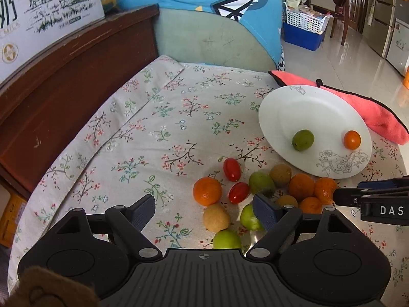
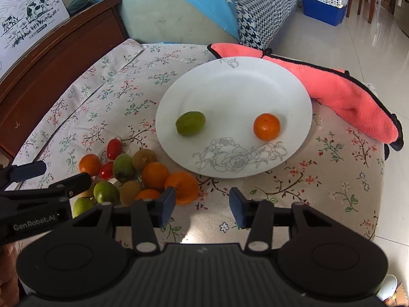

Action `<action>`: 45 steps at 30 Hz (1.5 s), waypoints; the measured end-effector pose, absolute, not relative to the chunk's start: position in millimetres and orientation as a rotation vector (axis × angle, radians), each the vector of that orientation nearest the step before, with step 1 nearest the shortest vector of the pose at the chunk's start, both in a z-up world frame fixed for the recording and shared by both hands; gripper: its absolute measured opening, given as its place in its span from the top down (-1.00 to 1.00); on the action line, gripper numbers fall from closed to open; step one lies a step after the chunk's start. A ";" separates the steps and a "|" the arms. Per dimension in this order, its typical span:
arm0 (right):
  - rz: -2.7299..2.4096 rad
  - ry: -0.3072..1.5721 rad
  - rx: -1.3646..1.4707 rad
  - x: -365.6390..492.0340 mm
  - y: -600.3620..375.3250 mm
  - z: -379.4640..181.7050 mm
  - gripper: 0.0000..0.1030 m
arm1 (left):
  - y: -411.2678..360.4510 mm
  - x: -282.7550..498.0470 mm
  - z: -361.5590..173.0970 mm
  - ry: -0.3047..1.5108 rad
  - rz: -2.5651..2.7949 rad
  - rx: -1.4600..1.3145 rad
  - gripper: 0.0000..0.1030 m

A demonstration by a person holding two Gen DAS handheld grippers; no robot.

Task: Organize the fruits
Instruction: 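Lower the left tool toward a green fruit while the right tool lowers toward a large orange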

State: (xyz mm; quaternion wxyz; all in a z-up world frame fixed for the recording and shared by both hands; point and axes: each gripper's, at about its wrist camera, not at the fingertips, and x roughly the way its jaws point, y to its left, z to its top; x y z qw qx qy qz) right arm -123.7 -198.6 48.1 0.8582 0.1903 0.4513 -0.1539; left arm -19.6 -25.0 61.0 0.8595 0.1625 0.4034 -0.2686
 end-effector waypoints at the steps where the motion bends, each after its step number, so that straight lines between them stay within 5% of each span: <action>1: -0.319 0.949 0.407 -125.2 -200.0 47.3 0.15 | -21.0 -16.4 60.9 0.853 -0.548 0.338 -0.61; 8: -0.269 0.969 0.454 -127.3 -198.9 41.1 0.32 | -0.8 -1.2 64.4 0.894 -0.513 0.268 -0.60; 45: -0.188 0.949 0.494 -101.0 -163.5 32.1 0.35 | -5.6 -22.5 43.6 0.928 -0.674 0.358 -0.56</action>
